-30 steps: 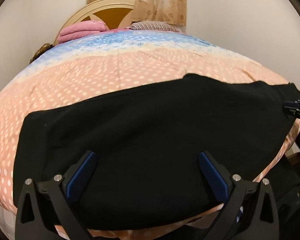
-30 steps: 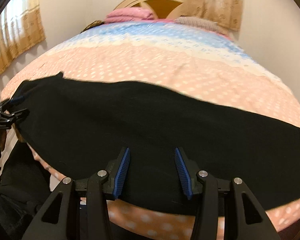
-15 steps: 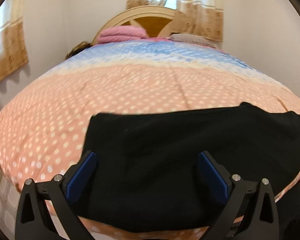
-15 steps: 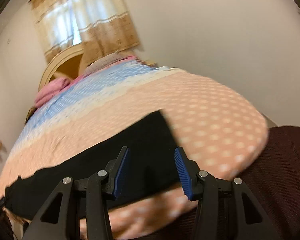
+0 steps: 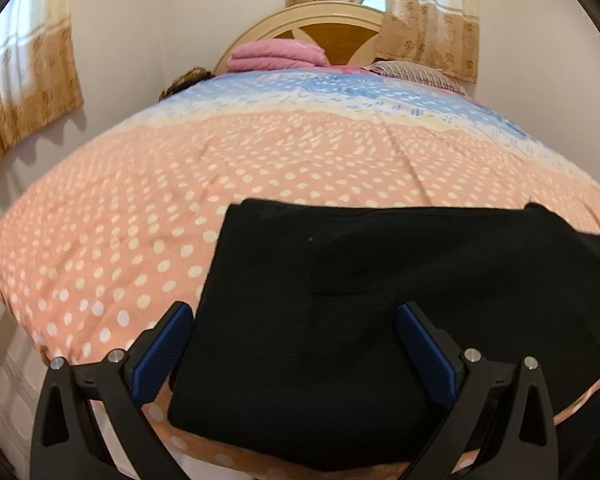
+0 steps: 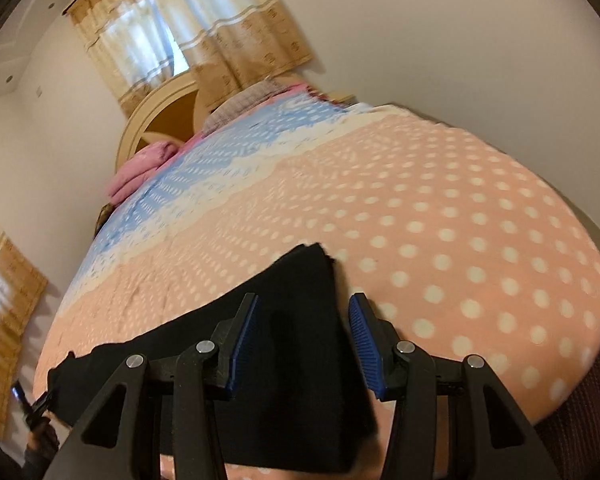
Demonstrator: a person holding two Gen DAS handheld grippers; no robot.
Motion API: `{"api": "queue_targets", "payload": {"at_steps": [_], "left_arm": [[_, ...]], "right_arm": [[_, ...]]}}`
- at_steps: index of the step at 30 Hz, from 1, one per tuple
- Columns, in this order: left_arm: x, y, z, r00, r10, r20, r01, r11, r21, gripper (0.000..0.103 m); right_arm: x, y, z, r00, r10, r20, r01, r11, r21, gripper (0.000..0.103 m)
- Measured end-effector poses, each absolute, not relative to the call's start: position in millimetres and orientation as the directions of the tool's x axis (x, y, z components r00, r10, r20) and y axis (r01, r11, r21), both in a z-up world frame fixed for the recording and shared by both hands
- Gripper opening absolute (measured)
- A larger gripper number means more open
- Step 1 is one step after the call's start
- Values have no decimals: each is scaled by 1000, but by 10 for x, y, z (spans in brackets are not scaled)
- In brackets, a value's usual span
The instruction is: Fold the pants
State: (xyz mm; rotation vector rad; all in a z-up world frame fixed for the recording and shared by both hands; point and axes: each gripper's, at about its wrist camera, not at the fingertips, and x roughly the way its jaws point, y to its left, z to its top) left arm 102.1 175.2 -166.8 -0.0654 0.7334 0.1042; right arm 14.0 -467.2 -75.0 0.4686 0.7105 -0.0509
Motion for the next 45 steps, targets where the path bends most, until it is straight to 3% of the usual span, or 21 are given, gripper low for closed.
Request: {"api": "queue_targets", "payload": {"at_steps": [2, 5, 7, 17, 23, 33, 45], "left_arm": [[1024, 1796, -1699, 738, 59, -672, -124, 991, -49, 103], [1017, 1791, -1718, 741, 60, -669, -122, 991, -46, 103], [1010, 1789, -1718, 742, 61, -668, -120, 992, -43, 103], [1020, 1803, -1734, 750, 40, -660, -102, 993, -55, 103], [972, 1807, -1740, 761, 36, -648, -97, 993, -59, 103], [926, 1806, -1734, 769, 22, -639, -82, 995, -64, 103], [869, 1782, -1707, 772, 15, -636, -78, 994, -71, 103]], "right_arm": [[180, -4649, -776, 749, 126, -651, 185, 903, 387, 46], [196, -4676, -789, 728, 152, -668, 187, 894, 408, 12], [147, -4627, -762, 735, 207, -646, 165, 869, 467, 12], [-15, -3504, -47, 783, 305, -542, -7, 876, 483, 11], [191, -2731, 86, 759, 397, -517, -119, 864, 489, 11], [689, -1558, -324, 637, 517, -571, -233, 836, 497, 11], [907, -699, -1057, 539, 485, -689, -292, 875, 387, 12]]}}
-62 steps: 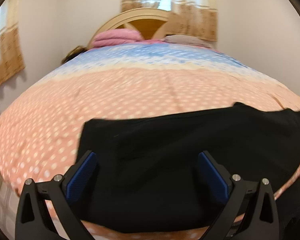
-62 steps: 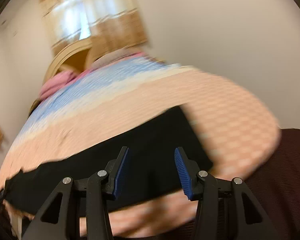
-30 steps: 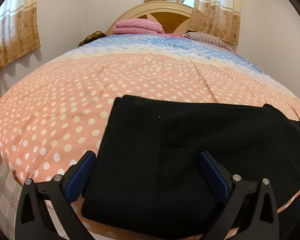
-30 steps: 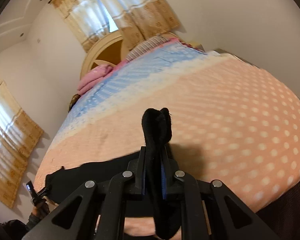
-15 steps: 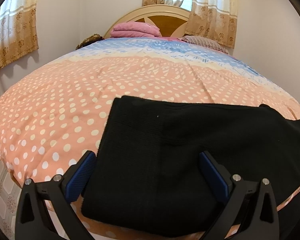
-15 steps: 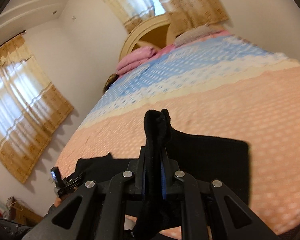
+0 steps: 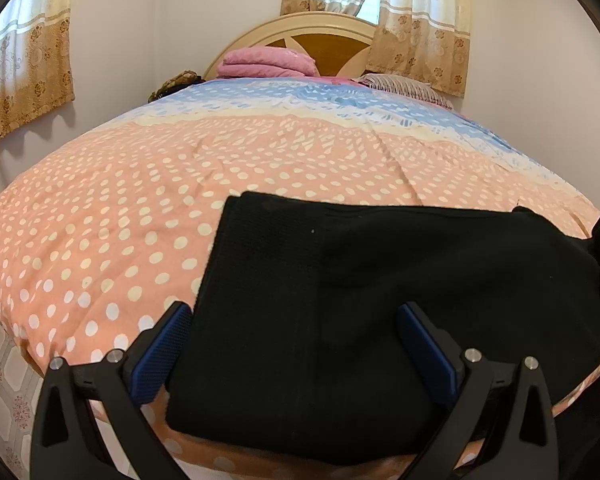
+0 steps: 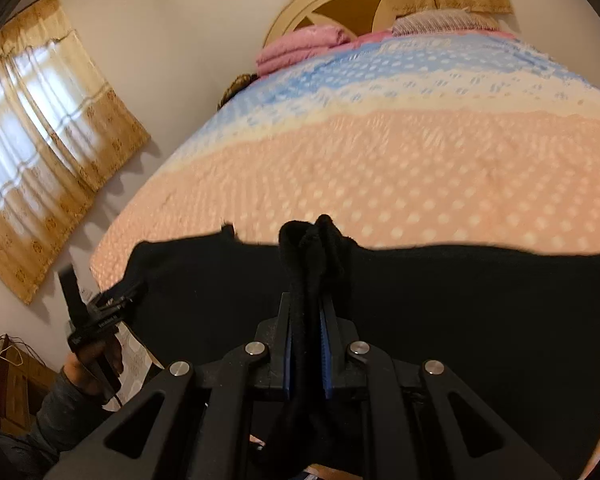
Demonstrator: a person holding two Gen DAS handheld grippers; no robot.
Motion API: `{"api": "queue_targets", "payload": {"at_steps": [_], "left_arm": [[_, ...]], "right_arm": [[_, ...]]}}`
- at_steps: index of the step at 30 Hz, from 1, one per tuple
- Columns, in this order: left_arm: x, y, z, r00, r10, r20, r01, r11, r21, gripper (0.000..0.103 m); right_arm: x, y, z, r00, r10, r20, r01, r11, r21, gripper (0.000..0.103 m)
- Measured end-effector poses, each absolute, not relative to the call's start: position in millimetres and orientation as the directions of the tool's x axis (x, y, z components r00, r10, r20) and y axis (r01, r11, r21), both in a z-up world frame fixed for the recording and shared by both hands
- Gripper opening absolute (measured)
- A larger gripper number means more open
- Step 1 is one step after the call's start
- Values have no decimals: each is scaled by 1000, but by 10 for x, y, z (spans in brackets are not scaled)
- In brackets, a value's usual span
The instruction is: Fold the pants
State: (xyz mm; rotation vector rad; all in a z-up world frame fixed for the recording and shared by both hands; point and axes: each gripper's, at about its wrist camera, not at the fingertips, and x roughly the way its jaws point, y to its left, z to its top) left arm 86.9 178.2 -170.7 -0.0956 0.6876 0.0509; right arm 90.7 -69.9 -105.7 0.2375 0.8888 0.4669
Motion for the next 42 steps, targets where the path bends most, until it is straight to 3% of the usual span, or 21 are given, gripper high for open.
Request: {"api": "queue_targets", "payload": {"at_steps": [2, 5, 6, 10, 17, 19, 20, 21, 29, 34, 35, 37, 38, 42], "left_arm": [[870, 1785, -1706, 772, 14, -636, -77, 994, -71, 103], [863, 1791, -1686, 774, 17, -633, -76, 995, -67, 103], [845, 1815, -1650, 782, 29, -622, -85, 995, -61, 103], [815, 1980, -1561, 798, 57, -600, -128, 989, -76, 103], [875, 2077, -1699, 771, 52, -634, -146, 985, -97, 103], [898, 2060, -1724, 769, 44, -638, -141, 985, -101, 103], [904, 2062, -1733, 768, 38, -639, -138, 985, -107, 103], [908, 2053, -1740, 769, 38, -638, -140, 984, -110, 103], [902, 2053, -1736, 770, 27, -638, -128, 985, -113, 103], [898, 2071, -1704, 770, 13, -638, -117, 986, -122, 103], [899, 2076, -1698, 770, 14, -638, -118, 986, -121, 103], [900, 2085, -1703, 769, 14, -639, -120, 985, -122, 103], [901, 2084, -1712, 768, 13, -640, -120, 985, -124, 103], [905, 2024, -1725, 768, 19, -640, -115, 987, -108, 103]], "right_arm": [[914, -664, -1131, 535, 465, -705, -301, 885, 355, 14], [839, -643, -1146, 496, 506, -706, -345, 861, 375, 41], [774, -642, -1114, 489, 529, -693, -370, 846, 385, 43], [564, -655, -1065, 491, 555, -672, -433, 824, 365, 43], [725, -669, -1241, 469, 541, -698, -354, 839, 413, 43], [754, -628, -1253, 471, 516, -715, -341, 854, 392, 40], [761, -589, -1252, 479, 506, -718, -346, 860, 375, 21], [760, -558, -1258, 475, 504, -722, -352, 860, 369, 9], [530, -338, -1252, 444, 497, -745, -441, 846, 301, 1], [417, -376, -1149, 471, 493, -731, -478, 839, 258, 1], [381, -376, -1119, 477, 493, -728, -493, 836, 243, 2], [285, -379, -1077, 496, 468, -732, -517, 836, 185, 32], [250, -381, -1081, 498, 451, -741, -527, 836, 155, 54], [229, -344, -1188, 500, 388, -774, -537, 840, 74, 53]]}}
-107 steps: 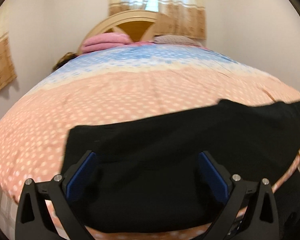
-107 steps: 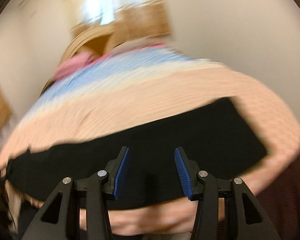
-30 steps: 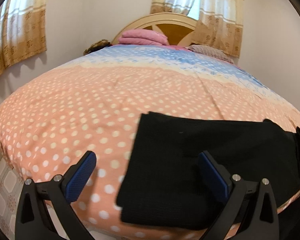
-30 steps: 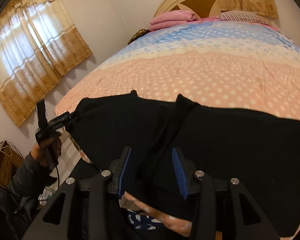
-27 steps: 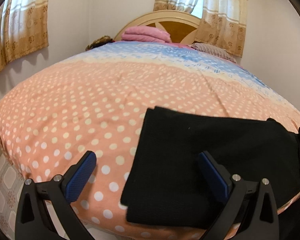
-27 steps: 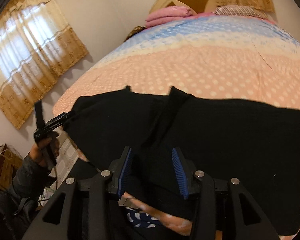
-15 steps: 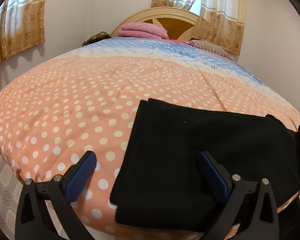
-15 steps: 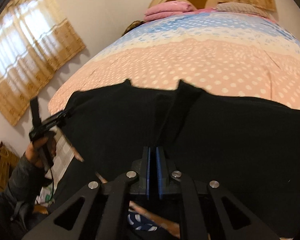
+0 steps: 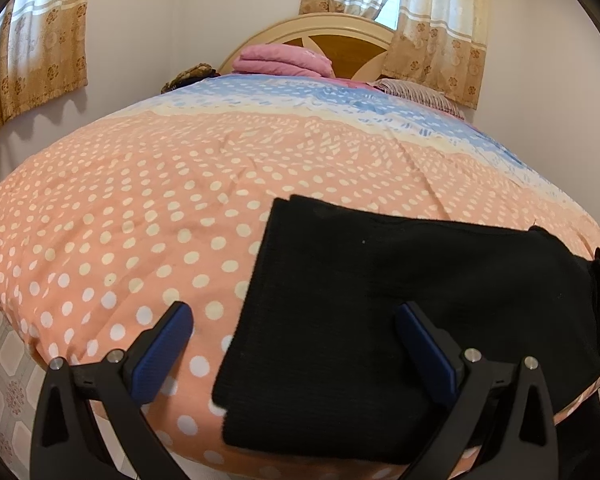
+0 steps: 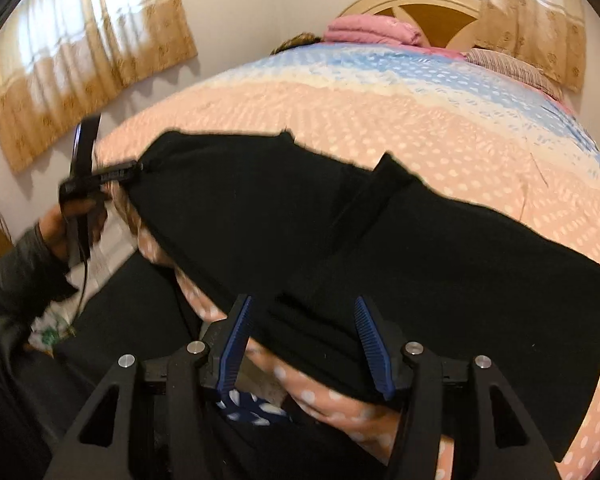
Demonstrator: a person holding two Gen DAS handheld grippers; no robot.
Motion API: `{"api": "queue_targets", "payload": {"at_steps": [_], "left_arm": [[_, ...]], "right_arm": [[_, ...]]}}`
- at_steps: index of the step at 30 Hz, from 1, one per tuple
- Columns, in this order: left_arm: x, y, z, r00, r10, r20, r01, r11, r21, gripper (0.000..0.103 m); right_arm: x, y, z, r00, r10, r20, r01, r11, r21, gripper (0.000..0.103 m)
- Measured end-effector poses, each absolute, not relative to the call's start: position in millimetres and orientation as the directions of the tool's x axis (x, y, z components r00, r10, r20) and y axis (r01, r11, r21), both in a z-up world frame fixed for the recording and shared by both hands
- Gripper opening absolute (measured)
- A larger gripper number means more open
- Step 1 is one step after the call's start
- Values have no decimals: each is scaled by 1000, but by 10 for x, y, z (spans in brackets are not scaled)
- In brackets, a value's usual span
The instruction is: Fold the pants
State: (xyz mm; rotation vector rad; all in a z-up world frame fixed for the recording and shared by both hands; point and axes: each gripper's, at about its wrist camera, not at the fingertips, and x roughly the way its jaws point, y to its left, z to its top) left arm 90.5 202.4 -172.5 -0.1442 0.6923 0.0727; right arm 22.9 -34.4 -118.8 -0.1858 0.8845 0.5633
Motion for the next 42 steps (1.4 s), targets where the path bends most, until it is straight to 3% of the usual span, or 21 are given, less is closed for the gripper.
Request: {"api": "queue_targets", "payload": {"at_steps": [1, 3, 5, 12, 17, 19, 21, 24, 30, 32, 34, 39, 40, 42], "left_arm": [[910, 2020, -1720, 768, 13, -641, -111, 987, -113, 103], [917, 2019, -1709, 767, 2, -641, -106, 987, -124, 103], [916, 2020, -1701, 768, 4, -641, -106, 987, -121, 103], [890, 2085, -1651, 781, 10, -624, -117, 984, -131, 103], [920, 1985, -1731, 768, 1, -640, -92, 990, -108, 103], [930, 1976, -1719, 767, -5, -642, -82, 991, -106, 103], [937, 2004, -1715, 765, -3, -644, -90, 990, -111, 103], [947, 2044, -1731, 762, 44, -646, -132, 987, -87, 103], [957, 2070, -1749, 761, 17, -649, -115, 987, -110, 102], [957, 2064, -1743, 762, -7, -648, -89, 989, -114, 95], [939, 2037, -1718, 762, -51, -646, -48, 990, -134, 76], [955, 1956, -1689, 760, -83, -645, -8, 991, -136, 48], [954, 1982, -1681, 761, -108, -640, 0, 986, -167, 37], [950, 2082, -1657, 758, -183, -626, 13, 964, -266, 31]], "right_arm": [[241, -323, -1216, 507, 368, -779, -536, 843, 49, 50], [277, -301, -1260, 524, 347, -778, -529, 848, 22, 26], [322, -314, -1283, 523, 345, -780, -514, 857, 34, 9], [140, -298, -1161, 516, 379, -768, -565, 825, 28, 4], [217, -295, -1351, 477, 370, -797, -563, 825, 45, 6], [206, -329, -1320, 474, 391, -789, -565, 823, 68, 13], [185, -339, -1277, 451, 436, -779, -584, 804, 112, 51], [118, -359, -1231, 465, 469, -751, -601, 790, 121, 53], [-6, -334, -1179, 491, 503, -711, -615, 778, 126, 53], [-7, -321, -1156, 508, 497, -703, -606, 787, 119, 53], [36, -344, -1141, 525, 490, -696, -588, 800, 119, 53], [122, -481, -1167, 542, 486, -686, -544, 825, 154, 54], [129, -488, -1169, 546, 482, -685, -540, 828, 153, 54], [127, -522, -1145, 560, 479, -676, -532, 834, 150, 54]]}}
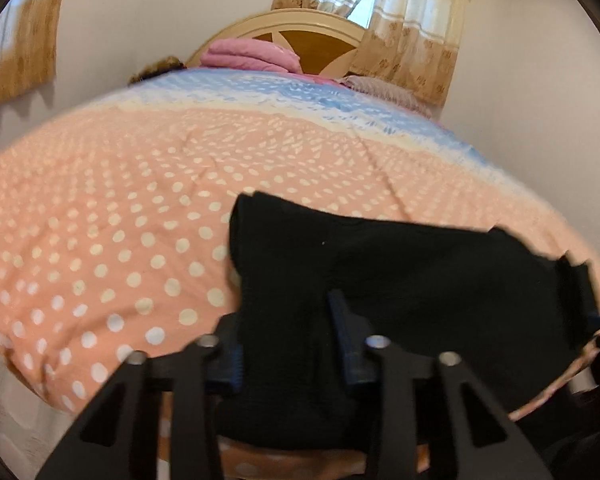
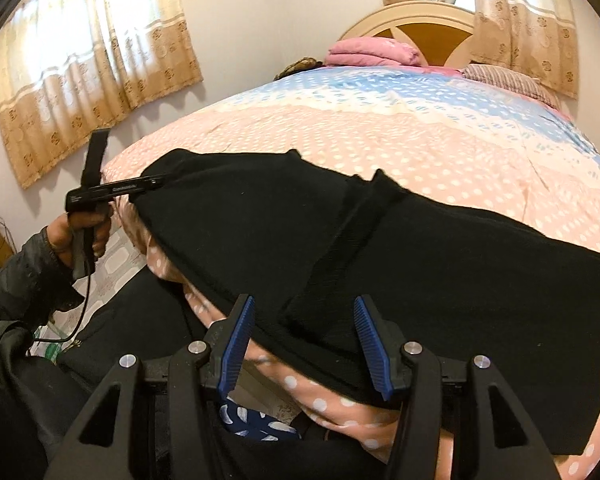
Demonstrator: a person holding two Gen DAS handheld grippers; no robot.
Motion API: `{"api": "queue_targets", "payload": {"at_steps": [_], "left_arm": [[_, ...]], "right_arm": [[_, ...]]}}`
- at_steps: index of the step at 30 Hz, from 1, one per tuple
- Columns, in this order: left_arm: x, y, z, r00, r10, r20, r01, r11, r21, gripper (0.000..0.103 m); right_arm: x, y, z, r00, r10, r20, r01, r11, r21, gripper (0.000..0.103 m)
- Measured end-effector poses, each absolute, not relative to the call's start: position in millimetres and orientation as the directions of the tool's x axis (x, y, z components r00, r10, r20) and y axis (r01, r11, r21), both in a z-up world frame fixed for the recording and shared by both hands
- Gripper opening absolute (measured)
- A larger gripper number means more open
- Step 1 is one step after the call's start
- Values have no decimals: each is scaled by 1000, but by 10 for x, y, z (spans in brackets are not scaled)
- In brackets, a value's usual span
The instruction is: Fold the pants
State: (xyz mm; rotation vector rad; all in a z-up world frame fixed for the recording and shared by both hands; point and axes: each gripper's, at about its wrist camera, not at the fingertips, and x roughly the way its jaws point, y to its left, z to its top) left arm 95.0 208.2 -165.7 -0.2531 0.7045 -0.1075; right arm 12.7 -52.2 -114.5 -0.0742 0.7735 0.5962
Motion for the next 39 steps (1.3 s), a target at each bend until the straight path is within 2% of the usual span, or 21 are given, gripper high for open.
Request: {"api": "queue_targets", "payload": {"at_steps": [3, 8, 15, 21, 24, 25, 29, 35, 39], "left_arm": [[901, 2180, -1586, 778, -269, -568, 33, 920, -390, 29], [829, 2124, -1338, 807, -360, -468, 104, 867, -487, 29], [683, 1722, -844, 828, -464, -314, 287, 833, -474, 29], [721, 1275, -454, 780, -578, -239, 445, 782, -437, 29], [794, 1012, -307, 738, -635, -228, 516, 749, -415, 29], [814, 919, -257, 721, -656, -223, 541, 734, -410, 21], [898, 616, -151, 644, -730, -228, 615, 671, -413, 21], [1104, 145, -298, 560, -765, -319, 643, 644, -414, 21], [1179, -147, -299, 519, -784, -339, 664, 620, -418, 21]], "right_arm": [[145, -579, -1105, 578, 471, -666, -515, 844, 150, 54], [163, -715, -1023, 611, 445, -655, -473, 868, 149, 54], [125, -998, -854, 662, 405, -631, -414, 899, 142, 54], [128, -1328, -761, 706, 355, -613, -331, 930, 158, 55], [125, -1503, -730, 722, 328, -609, -287, 943, 167, 55], [119, -1579, -719, 729, 314, -608, -267, 949, 170, 55], [96, -1831, -712, 742, 283, -608, -206, 959, 196, 55], [58, -2148, -794, 753, 261, -603, -118, 956, 267, 55], [66, -2283, -801, 764, 247, -596, -78, 953, 294, 55]]}}
